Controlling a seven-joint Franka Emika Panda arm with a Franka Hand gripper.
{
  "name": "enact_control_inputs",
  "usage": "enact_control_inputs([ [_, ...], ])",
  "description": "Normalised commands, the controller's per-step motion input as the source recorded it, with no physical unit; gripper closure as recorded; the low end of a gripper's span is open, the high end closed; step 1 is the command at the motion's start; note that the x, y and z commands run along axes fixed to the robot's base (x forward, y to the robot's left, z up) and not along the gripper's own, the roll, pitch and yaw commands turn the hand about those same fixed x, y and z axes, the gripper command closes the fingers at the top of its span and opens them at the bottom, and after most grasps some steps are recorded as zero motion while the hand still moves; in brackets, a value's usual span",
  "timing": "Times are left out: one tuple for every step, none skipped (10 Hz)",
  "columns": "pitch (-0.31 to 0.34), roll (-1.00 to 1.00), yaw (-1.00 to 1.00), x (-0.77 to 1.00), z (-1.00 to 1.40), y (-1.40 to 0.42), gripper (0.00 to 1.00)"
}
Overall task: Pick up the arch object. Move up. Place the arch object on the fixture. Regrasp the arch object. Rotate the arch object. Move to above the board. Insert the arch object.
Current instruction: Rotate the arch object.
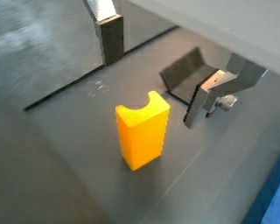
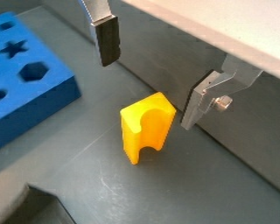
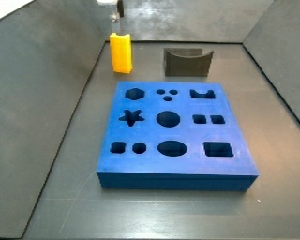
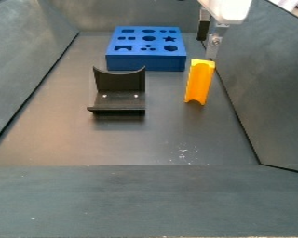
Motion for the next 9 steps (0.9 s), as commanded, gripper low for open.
enact_control_inputs([
  [-0.002, 0.0, 1.0, 0.01, -0.01, 0.0, 0.0],
  [-0.002, 0.0, 1.0, 0.01, -0.01, 0.0, 0.0],
  [-0.002, 0.0, 1.0, 0.01, -0.01, 0.0, 0.0],
  [-0.002, 0.0, 1.0, 0.01, -0.01, 0.0, 0.0],
  [-0.002, 0.0, 1.0, 0.01, -0.01, 0.0, 0.0],
  [-0.002, 0.0, 1.0, 0.01, -0.01, 0.0, 0.0],
  [-0.002, 0.0, 1.0, 0.01, -0.01, 0.0, 0.0],
  [-0.002, 0.0, 1.0, 0.01, -0.01, 0.0, 0.0],
  [-0.003, 0.0, 1.0, 0.01, -0.01, 0.0, 0.0],
])
